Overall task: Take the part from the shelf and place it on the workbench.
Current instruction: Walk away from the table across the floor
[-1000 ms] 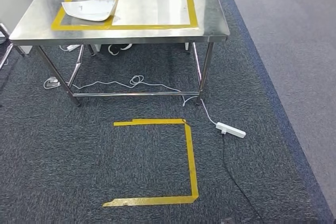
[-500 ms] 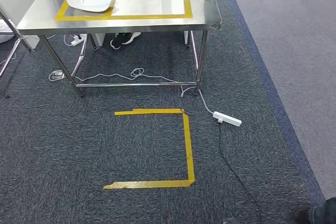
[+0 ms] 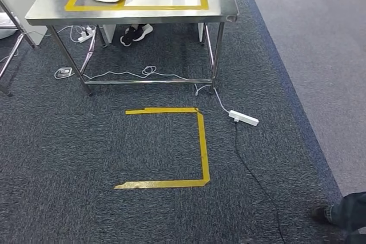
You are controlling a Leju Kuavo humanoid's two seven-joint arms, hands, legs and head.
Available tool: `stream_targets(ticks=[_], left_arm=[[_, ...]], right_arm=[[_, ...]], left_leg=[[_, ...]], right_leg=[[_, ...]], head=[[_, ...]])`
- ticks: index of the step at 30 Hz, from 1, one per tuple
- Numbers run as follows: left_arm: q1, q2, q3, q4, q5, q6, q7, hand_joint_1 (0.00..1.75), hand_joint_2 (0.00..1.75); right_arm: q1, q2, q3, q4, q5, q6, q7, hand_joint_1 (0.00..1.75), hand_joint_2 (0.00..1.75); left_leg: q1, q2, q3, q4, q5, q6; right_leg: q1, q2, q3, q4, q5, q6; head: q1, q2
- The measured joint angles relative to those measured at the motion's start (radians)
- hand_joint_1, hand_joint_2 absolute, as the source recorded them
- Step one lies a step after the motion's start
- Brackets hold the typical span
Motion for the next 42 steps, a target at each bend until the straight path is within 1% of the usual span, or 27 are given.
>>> stream_targets(ticks=[1, 2, 3, 4, 5, 6, 7, 8, 9, 10, 11, 12, 13, 14, 15, 16, 17, 18, 19, 22, 27, 32, 42], left_arm=[[-0.001, -0.001, 0.005, 0.000, -0.003, 0.000, 0.000, 0.00, 0.00], [-0.003, -0.002, 0.010, 0.000, -0.007, -0.001, 0.000, 0.00, 0.00], [-0.004, -0.003, 0.015, 0.000, -0.009, -0.002, 0.001, 0.00, 0.00], [-0.005, -0.003, 0.020, 0.000, -0.011, -0.003, 0.001, 0.00, 0.00], [-0.005, -0.004, 0.024, 0.000, -0.013, -0.004, 0.002, 0.00, 0.00], [-0.003, -0.005, 0.028, 0.000, -0.014, -0.005, 0.002, 0.00, 0.00], [-0.001, -0.006, 0.032, 0.000, -0.017, -0.007, 0.003, 0.00, 0.00], [0.001, -0.007, 0.036, 0.000, -0.020, -0.009, 0.004, 0.00, 0.00], [0.002, -0.007, 0.040, -0.001, -0.023, -0.012, 0.005, 0.00, 0.00], [0.003, -0.008, 0.043, -0.001, -0.026, -0.016, 0.006, 0.00, 0.00], [0.004, -0.009, 0.046, -0.002, -0.029, -0.020, 0.007, 0.00, 0.00], [0.005, -0.011, 0.049, -0.004, -0.031, -0.023, 0.007, 0.00, 0.00], [0.006, -0.013, 0.051, -0.008, -0.035, -0.027, 0.008, 0.00, 0.00], [0.008, -0.015, 0.054, -0.012, -0.038, -0.030, 0.008, 0.00, 0.00], [0.010, -0.018, 0.057, -0.017, -0.041, -0.034, 0.008, 0.00, 0.00], [0.012, -0.020, 0.061, -0.023, -0.043, -0.037, 0.009, 0.00, 0.00], [0.014, -0.022, 0.064, -0.028, -0.044, -0.041, 0.010, 0.00, 0.00], [0.016, -0.026, 0.067, -0.033, -0.046, -0.045, 0.012, 0.00, 0.00], [0.017, -0.029, 0.069, -0.040, -0.048, -0.049, 0.013, 0.00, 0.00], [0.020, -0.040, 0.071, -0.061, -0.059, -0.067, 0.016, 0.00, 0.00], [0.023, -0.049, 0.082, -0.095, -0.073, -0.087, 0.018, 0.00, 0.00], [0.024, -0.050, 0.092, -0.106, -0.078, -0.089, 0.020, 0.00, 0.00], [0.025, -0.052, 0.111, -0.110, -0.086, -0.089, 0.025, 0.00, 0.00]], right_arm=[[-0.003, 0.000, 0.000, 0.000, 0.001, 0.000, 0.000, 0.00, 0.00], [-0.006, 0.000, -0.001, 0.000, 0.001, 0.000, 0.000, 0.00, 0.00], [-0.007, 0.000, -0.002, 0.000, 0.002, -0.001, 0.000, 0.00, 0.00], [-0.007, 0.000, -0.004, 0.000, 0.002, -0.001, 0.000, 0.00, 0.00], [-0.005, 0.000, -0.006, 0.000, 0.003, -0.001, 0.001, 0.00, 0.00], [-0.003, 0.000, -0.007, 0.000, 0.003, -0.001, 0.001, 0.00, 0.00], [-0.001, 0.000, -0.008, 0.000, 0.003, -0.001, 0.001, 0.00, 0.00], [0.000, 0.000, -0.009, 0.000, 0.003, -0.001, 0.000, 0.00, 0.00], [0.001, 0.000, -0.009, 0.000, 0.003, -0.001, -0.001, 0.00, 0.00], [0.003, 0.000, -0.009, 0.000, 0.003, -0.001, -0.002, 0.00, 0.00], [0.004, 0.000, -0.009, 0.000, 0.002, -0.001, -0.003, 0.00, 0.00], [0.005, 0.000, -0.010, 0.000, 0.002, -0.001, -0.004, 0.00, 0.00], [0.005, 0.000, -0.010, 0.000, 0.001, -0.001, -0.006, 0.00, 0.00], [0.006, 0.001, -0.011, 0.000, 0.000, -0.001, -0.008, 0.00, 0.00], [0.005, 0.002, -0.012, 0.001, -0.001, -0.001, -0.010, 0.00, 0.00], [0.005, 0.003, -0.013, 0.001, -0.001, -0.001, -0.012, 0.00, 0.00], [0.004, 0.004, -0.014, 0.002, -0.002, -0.002, -0.013, 0.00, 0.00], [0.004, 0.004, -0.014, 0.002, -0.002, -0.002, -0.014, 0.00, 0.00], [0.004, 0.005, -0.015, 0.002, -0.003, -0.002, -0.015, 0.00, 0.00], [0.003, 0.004, -0.016, 0.002, -0.001, -0.004, -0.016, 0.00, 0.00], [0.003, 0.004, -0.016, 0.002, 0.011, -0.010, -0.016, 0.00, 0.00], [0.003, 0.004, -0.016, 0.001, 0.018, -0.016, -0.014, 0.00, 0.00], [0.003, 0.004, -0.016, 0.001, 0.030, -0.023, -0.014, 0.00, 0.00]], left_leg=[[-0.002, 0.000, -0.008, 0.011, 0.004, -0.005], [-0.002, -0.001, -0.014, 0.018, 0.009, -0.011], [-0.002, -0.001, -0.019, 0.023, 0.014, -0.017], [0.000, -0.001, -0.022, 0.027, 0.015, -0.023], [0.003, -0.002, -0.026, 0.036, 0.003, -0.029], [0.005, -0.003, -0.034, 0.062, -0.025, -0.035], [0.007, -0.004, -0.048, 0.109, -0.067, -0.040], [0.007, -0.004, -0.068, 0.175, -0.113, -0.044], [0.008, -0.005, -0.086, 0.244, -0.149, -0.046], [0.008, -0.005, -0.096, 0.296, -0.167, -0.046], [0.008, -0.005, -0.092, 0.314, -0.165, -0.045], [0.007, -0.006, -0.069, 0.292, -0.145, -0.041], [0.006, -0.007, -0.033, 0.235, -0.115, -0.035], [0.005, -0.009, 0.007, 0.168, -0.089, -0.025], [0.002, -0.011, 0.037, 0.111, -0.068, -0.016], [-0.001, -0.013, 0.055, 0.074, -0.058, -0.009], [-0.004, -0.014, 0.060, 0.058, -0.057, -0.003], [-0.005, -0.013, 0.059, 0.049, -0.056, -0.004], [-0.005, -0.013, 0.059, 0.040, -0.062, -0.009], [-0.003, -0.015, 0.059, 0.025, -0.076, -0.016], [-0.005, -0.014, 0.058, 0.027, -0.075, -0.006], [-0.007, -0.014, 0.057, 0.027, -0.070, 0.002], [-0.007, -0.014, 0.058, 0.027, -0.066, 0.003]], right_leg=[[0.000, 0.001, 0.051, -0.079, -0.035, -0.006], [0.001, 0.003, 0.081, -0.132, -0.065, -0.014], [0.003, 0.003, 0.087, -0.154, -0.080, -0.026], [0.003, 0.002, 0.084, -0.156, -0.082, -0.038], [0.003, 0.000, 0.080, -0.154, -0.077, -0.047], [0.003, -0.002, 0.076, -0.154, -0.071, -0.055], [0.003, -0.004, 0.072, -0.153, -0.066, -0.060], [0.004, -0.004, 0.067, -0.152, -0.061, -0.062], [0.006, -0.005, 0.062, -0.151, -0.058, -0.063], [0.007, -0.006, 0.057, -0.149, -0.056, -0.063], [0.009, -0.006, 0.054, -0.147, -0.054, -0.063], [0.010, -0.007, 0.054, -0.145, -0.054, -0.062], [0.012, -0.006, 0.057, -0.144, -0.054, -0.062], [0.013, -0.005, 0.056, -0.143, -0.055, -0.061], [0.015, -0.004, 0.057, -0.141, -0.055, -0.058], [0.015, -0.003, 0.054, -0.139, -0.055, -0.053], [0.014, -0.002, 0.049, -0.139, -0.053, -0.047], [0.014, -0.002, 0.048, -0.136, -0.053, -0.043], [0.014, -0.002, 0.044, -0.135, -0.053, -0.042], [0.015, -0.002, 0.035, -0.130, -0.055, -0.042], [0.013, -0.001, 0.026, -0.136, -0.050, -0.035], [0.011, -0.001, 0.025, -0.136, -0.043, -0.028], [0.011, -0.002, 0.024, -0.134, -0.041, -0.027]], head=[[0.000, 0.000], [0.000, 0.000], [-0.001, 0.000], [-0.001, 0.000], [-0.001, 0.000], [-0.002, 0.000], [-0.002, 0.000], [-0.003, 0.000], [-0.003, 0.000], [-0.004, 0.000], [-0.004, 0.000], [-0.004, 0.000], [-0.004, 0.000], [-0.003, 0.000], [-0.002, 0.000], [-0.001, 0.000], [-0.001, 0.000], [-0.001, 0.000], [-0.002, 0.000], [-0.001, 0.000], [-0.001, 0.000], [-0.001, 0.000], [-0.002, 0.000]])
